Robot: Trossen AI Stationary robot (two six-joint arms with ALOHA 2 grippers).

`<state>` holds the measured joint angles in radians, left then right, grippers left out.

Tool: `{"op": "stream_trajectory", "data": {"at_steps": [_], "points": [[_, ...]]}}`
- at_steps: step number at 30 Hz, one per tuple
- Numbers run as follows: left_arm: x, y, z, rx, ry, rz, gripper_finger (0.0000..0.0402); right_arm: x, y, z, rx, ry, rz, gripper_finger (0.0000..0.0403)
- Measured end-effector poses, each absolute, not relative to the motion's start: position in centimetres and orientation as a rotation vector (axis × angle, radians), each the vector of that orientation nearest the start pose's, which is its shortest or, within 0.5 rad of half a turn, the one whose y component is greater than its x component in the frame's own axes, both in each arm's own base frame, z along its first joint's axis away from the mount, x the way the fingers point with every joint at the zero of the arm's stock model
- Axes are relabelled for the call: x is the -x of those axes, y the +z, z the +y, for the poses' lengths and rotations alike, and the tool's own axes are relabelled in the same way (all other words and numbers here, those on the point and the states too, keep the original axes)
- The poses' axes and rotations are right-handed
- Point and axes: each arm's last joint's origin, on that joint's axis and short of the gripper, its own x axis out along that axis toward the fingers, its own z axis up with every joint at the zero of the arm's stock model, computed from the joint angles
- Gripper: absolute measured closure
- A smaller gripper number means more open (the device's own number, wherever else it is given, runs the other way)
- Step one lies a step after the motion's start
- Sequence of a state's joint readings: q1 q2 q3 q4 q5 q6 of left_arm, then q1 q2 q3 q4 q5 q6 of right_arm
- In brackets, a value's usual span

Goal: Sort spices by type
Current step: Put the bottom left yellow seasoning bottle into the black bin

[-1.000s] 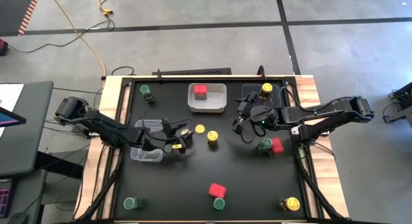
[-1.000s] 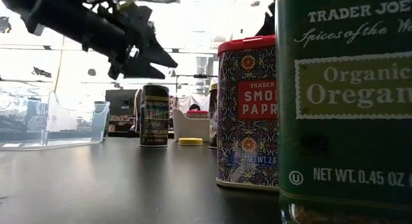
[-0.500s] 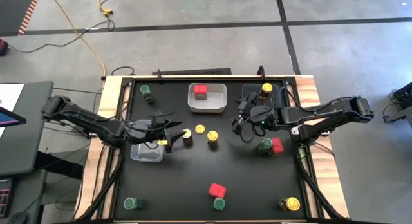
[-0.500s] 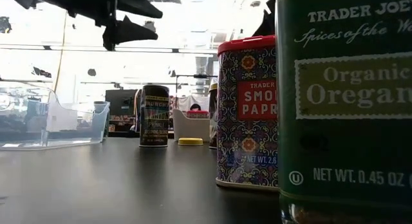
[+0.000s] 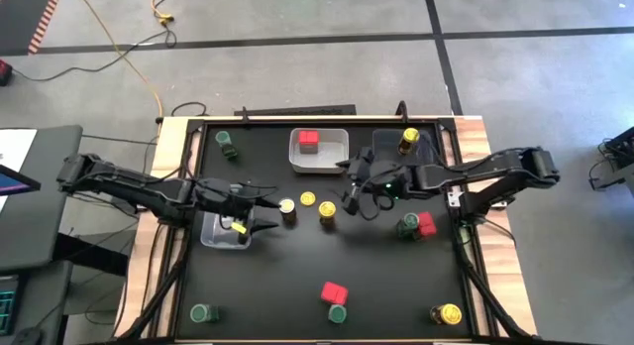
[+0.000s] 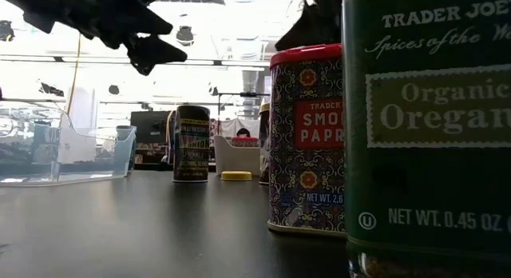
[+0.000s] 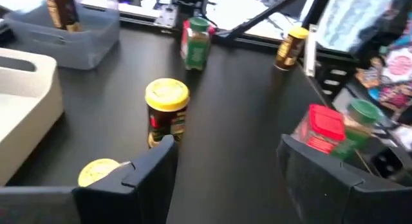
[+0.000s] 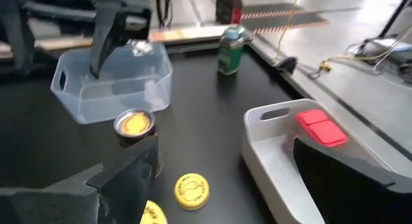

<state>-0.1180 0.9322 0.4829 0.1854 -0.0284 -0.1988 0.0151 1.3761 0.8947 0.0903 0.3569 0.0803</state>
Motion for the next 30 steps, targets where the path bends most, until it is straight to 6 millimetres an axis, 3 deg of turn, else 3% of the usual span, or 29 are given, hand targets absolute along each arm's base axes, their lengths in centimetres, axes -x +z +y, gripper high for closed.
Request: {"op": "stream_trajectory", "data": {"at_steps": [10, 19, 30], "points": [[-16.2, 22.5, -0.8, 0.224, -0.101, 0.182, 0.0148, -37.3, 29.4, -2.0, 0.032, -0.257, 0.64, 0.0014], [-13.8, 22.3, -0.7, 0.224, -0.105, 0.159, 0.0148, -41.5, 30.7, -3.4, -0.075, -0.229, 0.901, 0.0014], [-13.4, 21.9, -0.7, 0.229, -0.099, 0.209, 0.0148, -44.3, 26.5, -3.4, -0.112, -0.164, 1.121, 0.0019]]}}
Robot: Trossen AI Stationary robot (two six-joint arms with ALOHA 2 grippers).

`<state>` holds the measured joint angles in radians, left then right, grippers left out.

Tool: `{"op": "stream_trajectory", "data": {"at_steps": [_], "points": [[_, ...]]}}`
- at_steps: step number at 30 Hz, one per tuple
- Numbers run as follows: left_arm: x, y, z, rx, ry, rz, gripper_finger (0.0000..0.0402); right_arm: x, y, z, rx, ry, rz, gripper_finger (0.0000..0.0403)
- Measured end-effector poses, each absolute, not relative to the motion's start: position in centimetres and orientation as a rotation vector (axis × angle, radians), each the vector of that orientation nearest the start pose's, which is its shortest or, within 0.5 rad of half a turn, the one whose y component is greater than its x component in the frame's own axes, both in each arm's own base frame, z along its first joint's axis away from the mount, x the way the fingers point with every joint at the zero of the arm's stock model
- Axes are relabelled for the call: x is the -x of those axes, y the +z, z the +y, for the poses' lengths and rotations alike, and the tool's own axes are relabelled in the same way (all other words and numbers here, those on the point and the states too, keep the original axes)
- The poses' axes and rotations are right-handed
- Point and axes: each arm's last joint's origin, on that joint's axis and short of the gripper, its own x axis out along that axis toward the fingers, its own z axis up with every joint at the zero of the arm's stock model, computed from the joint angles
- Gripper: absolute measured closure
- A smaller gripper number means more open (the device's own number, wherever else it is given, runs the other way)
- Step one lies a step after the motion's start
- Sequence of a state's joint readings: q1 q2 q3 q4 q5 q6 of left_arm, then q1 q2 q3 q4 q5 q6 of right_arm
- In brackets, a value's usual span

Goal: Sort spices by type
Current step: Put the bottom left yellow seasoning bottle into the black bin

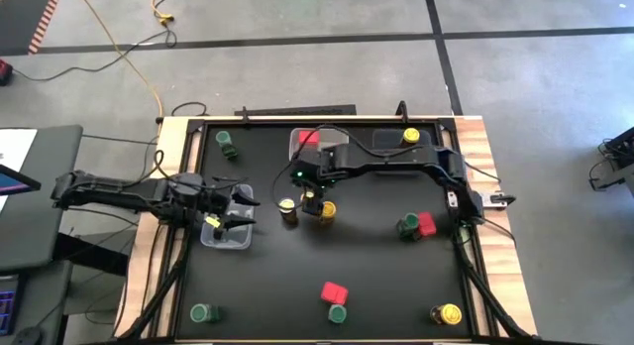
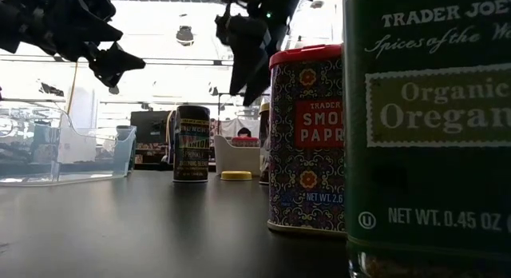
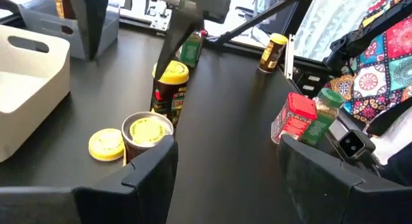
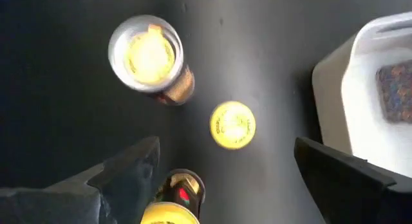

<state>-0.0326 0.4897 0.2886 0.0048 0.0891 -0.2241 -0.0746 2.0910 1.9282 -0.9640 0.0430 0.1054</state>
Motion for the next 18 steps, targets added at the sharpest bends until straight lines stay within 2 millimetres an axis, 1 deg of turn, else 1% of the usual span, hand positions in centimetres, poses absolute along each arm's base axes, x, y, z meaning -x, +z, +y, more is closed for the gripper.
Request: {"op": "stream_trajectory", "data": {"at_steps": [13, 15, 18], "points": [[-13.3, 21.7, -0.7, 0.229, -0.097, 0.222, 0.0148, -46.0, 22.0, -3.5, -0.092, -0.129, 1.203, 0.0029], [-13.3, 21.8, -0.7, 0.229, -0.096, 0.221, 0.0148, -46.0, 21.8, -3.6, -0.092, -0.13, 1.209, 0.0029], [-13.3, 21.7, -0.7, 0.229, -0.096, 0.222, 0.0148, -46.1, 21.9, -4.0, -0.097, -0.138, 1.189, 0.0029]]}}
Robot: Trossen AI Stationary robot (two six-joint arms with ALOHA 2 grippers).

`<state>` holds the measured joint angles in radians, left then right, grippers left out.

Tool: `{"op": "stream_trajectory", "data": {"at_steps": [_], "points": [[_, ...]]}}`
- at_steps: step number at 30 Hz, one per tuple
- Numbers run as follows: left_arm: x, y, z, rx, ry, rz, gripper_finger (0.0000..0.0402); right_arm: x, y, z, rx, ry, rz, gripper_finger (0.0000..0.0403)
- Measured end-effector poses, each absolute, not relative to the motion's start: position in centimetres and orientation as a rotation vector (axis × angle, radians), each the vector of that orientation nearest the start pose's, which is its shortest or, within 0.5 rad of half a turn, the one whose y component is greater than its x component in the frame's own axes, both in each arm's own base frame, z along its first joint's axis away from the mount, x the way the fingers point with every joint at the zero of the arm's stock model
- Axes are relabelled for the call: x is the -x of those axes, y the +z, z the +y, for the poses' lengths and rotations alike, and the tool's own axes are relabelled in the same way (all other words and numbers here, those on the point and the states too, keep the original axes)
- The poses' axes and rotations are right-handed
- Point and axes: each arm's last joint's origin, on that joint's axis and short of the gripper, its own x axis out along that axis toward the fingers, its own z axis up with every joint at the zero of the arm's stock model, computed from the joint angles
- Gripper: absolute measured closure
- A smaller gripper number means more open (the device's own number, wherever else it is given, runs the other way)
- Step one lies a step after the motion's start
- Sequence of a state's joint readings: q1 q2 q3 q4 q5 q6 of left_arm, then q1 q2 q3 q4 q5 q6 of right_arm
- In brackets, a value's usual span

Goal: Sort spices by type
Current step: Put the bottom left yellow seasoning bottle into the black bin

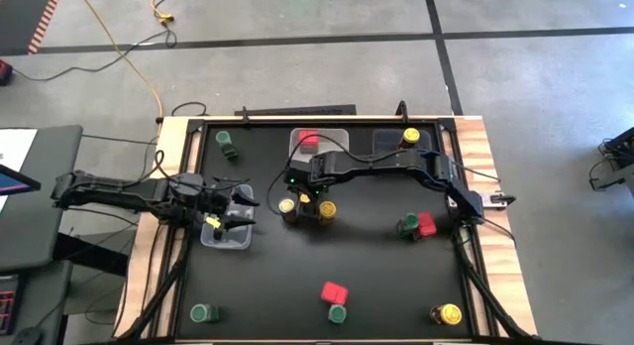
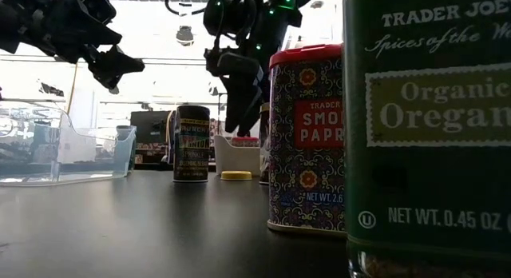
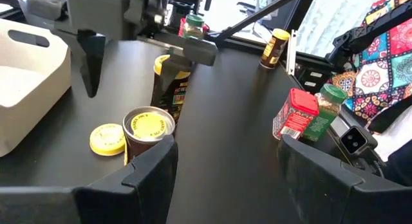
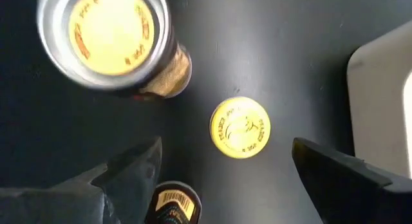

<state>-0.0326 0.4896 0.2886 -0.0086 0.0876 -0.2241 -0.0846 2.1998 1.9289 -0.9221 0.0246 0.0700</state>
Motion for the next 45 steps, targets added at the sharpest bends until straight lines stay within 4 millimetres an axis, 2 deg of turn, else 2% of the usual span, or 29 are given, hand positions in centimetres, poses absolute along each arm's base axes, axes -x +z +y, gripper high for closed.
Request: {"op": "stream_trajectory", "data": {"at_steps": [8, 15, 22, 38, 45], "points": [[-13.3, 21.7, -0.7, 0.225, -0.089, 0.222, 0.0148, -46.2, 21.2, -5.4, -0.115, -0.165, 1.157, 0.0029], [-13.3, 21.7, -0.6, 0.224, -0.08, 0.222, 0.0148, -46.2, 20.7, -5.3, -0.115, -0.162, 1.165, 0.0029], [-13.3, 21.8, -0.6, 0.224, -0.073, 0.22, 0.0148, -46.9, 19.1, -5.4, -0.134, -0.139, 1.167, 0.0029], [-13.3, 21.8, -0.6, 0.234, -0.072, 0.22, 0.0148, -47.0, 16.3, -6.1, -0.138, -0.171, 1.247, 0.0029], [-13.3, 21.8, -0.6, 0.234, -0.072, 0.22, 0.0148, -47.0, 16.4, -6.4, -0.105, -0.209, 1.242, 0.0029]]}}
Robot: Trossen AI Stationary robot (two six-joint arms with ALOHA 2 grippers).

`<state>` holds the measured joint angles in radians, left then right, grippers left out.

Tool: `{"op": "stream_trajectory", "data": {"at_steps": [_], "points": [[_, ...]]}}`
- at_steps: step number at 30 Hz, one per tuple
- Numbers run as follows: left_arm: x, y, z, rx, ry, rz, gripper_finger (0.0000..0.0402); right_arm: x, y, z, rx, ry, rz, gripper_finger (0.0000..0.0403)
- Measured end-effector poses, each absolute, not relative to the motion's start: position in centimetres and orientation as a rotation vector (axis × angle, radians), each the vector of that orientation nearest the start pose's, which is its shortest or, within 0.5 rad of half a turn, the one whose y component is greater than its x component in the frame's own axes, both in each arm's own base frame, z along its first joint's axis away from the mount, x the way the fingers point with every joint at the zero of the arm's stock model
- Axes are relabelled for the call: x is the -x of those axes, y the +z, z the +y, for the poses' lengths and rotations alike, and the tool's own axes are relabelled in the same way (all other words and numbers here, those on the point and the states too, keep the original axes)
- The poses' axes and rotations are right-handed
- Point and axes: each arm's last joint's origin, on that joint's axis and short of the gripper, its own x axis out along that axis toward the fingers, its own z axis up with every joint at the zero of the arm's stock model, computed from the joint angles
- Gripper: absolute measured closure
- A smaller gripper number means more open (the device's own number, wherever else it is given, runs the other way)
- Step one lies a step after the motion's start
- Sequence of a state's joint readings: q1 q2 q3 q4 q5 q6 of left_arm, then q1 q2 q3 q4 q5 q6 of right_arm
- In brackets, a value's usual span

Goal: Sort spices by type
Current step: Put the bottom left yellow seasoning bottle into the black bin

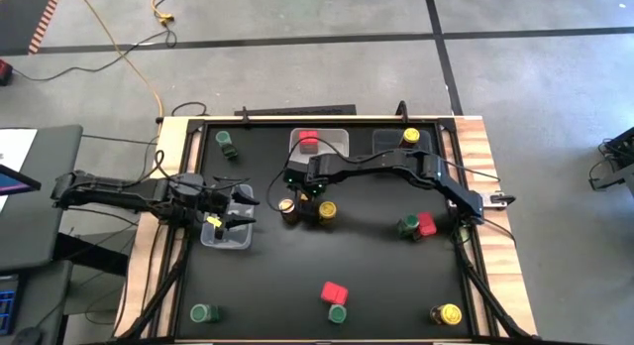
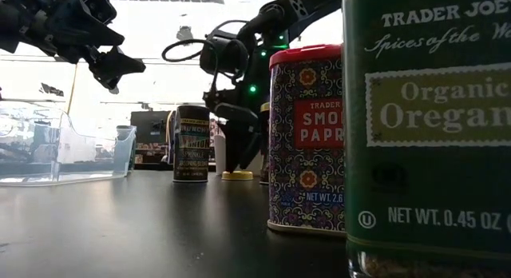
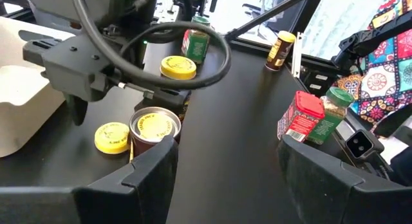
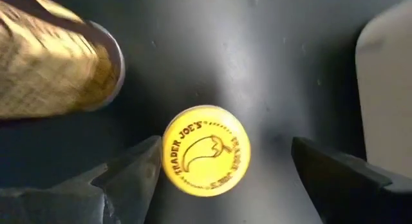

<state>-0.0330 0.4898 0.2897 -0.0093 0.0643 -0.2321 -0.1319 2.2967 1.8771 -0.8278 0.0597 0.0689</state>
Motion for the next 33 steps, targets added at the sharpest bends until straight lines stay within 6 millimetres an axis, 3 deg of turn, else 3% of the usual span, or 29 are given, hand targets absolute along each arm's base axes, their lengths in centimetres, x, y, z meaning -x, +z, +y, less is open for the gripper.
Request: {"op": "stream_trajectory", "data": {"at_steps": [12, 21, 33], "points": [[-13.4, 21.8, -0.6, 0.255, -0.07, 0.218, 0.0148, -47.2, 14.6, -6.5, -0.084, -0.196, 1.284, 0.0029], [-13.4, 21.8, -0.6, 0.272, -0.068, 0.218, 0.0148, -47.2, 14.6, -6.4, -0.085, -0.192, 1.284, 0.0035], [-13.4, 21.8, -0.6, 0.276, -0.069, 0.213, 0.0148, -47.2, 14.5, -6.3, -0.102, -0.168, 1.287, 0.0123]]}}
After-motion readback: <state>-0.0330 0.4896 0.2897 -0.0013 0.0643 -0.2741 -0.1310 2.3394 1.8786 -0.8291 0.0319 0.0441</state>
